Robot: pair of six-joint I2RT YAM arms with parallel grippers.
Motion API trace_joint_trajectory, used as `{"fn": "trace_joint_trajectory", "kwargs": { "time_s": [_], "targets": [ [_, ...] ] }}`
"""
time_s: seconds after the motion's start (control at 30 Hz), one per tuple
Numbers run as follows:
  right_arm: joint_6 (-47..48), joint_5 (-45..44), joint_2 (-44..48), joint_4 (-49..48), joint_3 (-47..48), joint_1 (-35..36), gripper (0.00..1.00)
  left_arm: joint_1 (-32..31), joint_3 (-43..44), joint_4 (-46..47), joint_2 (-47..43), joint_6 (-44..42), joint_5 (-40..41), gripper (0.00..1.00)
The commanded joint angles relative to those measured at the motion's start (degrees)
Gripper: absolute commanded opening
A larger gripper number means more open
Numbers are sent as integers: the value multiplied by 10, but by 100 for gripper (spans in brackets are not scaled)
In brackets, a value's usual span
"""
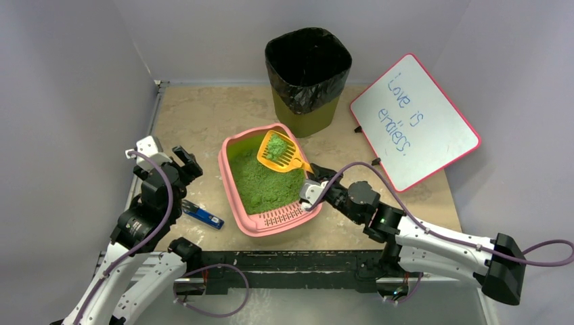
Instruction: Clean the litter box
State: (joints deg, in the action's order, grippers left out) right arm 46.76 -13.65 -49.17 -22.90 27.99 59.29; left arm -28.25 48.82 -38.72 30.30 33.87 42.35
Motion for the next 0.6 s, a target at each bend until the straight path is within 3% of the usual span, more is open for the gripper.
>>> {"fn": "trace_joint_trajectory", "kwargs": {
  "time_s": [0.0,0.13,0.33,0.43,0.57],
  "targets": [
    [2,-25,9,-51,12,-1,0,1,3,18,1,5,-3,75],
    [-163,-22,14,-47,13,0,0,1,4,18,4,5,-5,75],
    [-523,-12,-15,108,84,0,0,1,3,18,0,5,-3,75],
    [-594,24,-11,134,96,0,0,1,4,18,0,5,-6,75],
    [-604,43,17,-13,14,0,0,1,3,20,-3,4,-9,75]
  ]
}}
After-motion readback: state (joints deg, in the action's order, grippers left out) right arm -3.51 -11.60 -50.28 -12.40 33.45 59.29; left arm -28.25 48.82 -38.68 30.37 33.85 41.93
